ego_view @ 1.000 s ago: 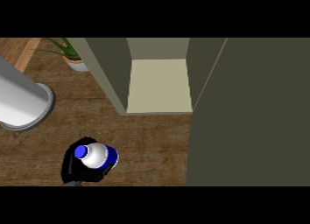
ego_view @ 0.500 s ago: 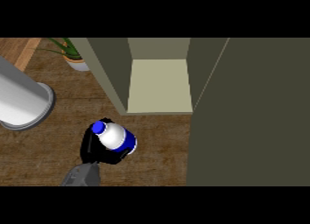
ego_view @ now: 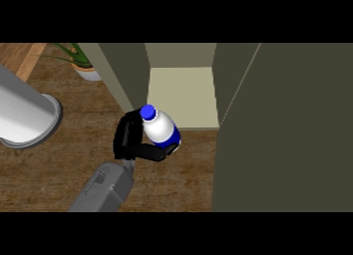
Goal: Pick up the bottled water, place it into the cabinet and close the cabinet
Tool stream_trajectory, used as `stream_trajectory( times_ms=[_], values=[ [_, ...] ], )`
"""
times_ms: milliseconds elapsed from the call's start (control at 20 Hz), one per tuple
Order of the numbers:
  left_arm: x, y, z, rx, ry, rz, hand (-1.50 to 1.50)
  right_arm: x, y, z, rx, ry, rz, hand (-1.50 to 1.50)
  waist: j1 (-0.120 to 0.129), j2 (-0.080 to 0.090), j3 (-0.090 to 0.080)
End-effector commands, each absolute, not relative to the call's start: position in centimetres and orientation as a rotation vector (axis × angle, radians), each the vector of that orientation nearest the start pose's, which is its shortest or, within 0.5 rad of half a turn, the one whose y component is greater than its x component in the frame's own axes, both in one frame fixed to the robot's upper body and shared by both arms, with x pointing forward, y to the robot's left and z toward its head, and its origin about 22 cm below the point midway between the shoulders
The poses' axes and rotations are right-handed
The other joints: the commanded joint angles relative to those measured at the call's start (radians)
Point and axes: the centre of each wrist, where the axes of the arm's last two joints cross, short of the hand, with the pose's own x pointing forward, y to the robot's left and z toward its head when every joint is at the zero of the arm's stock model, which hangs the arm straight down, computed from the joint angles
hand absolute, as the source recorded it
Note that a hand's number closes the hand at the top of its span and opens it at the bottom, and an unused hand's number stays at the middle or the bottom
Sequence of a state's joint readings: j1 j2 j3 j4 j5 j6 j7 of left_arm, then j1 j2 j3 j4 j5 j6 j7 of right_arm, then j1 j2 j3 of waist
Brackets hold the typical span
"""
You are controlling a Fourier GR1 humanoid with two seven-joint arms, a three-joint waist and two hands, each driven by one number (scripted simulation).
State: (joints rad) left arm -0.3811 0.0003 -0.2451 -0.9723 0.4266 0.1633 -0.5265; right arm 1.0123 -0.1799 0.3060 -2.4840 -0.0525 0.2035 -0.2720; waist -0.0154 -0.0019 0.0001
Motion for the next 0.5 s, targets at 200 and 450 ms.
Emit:
stream_trajectory(
  times_ms=[200, 450],
  values=[
    [32.3, 8.6, -0.6, -0.225, -1.750, 0.070, 1.50, 3.5, -23.7, 11.7, 0.161, -1.841, 0.045, -1.50, -0.007, 0.002, 0.000],
    [36.9, 7.0, 2.7, -0.087, -1.764, -0.001, 1.50, 3.1, -23.8, 11.9, 0.187, -1.843, 0.057, -1.50, -0.033, 0.009, -0.001]
  ],
)
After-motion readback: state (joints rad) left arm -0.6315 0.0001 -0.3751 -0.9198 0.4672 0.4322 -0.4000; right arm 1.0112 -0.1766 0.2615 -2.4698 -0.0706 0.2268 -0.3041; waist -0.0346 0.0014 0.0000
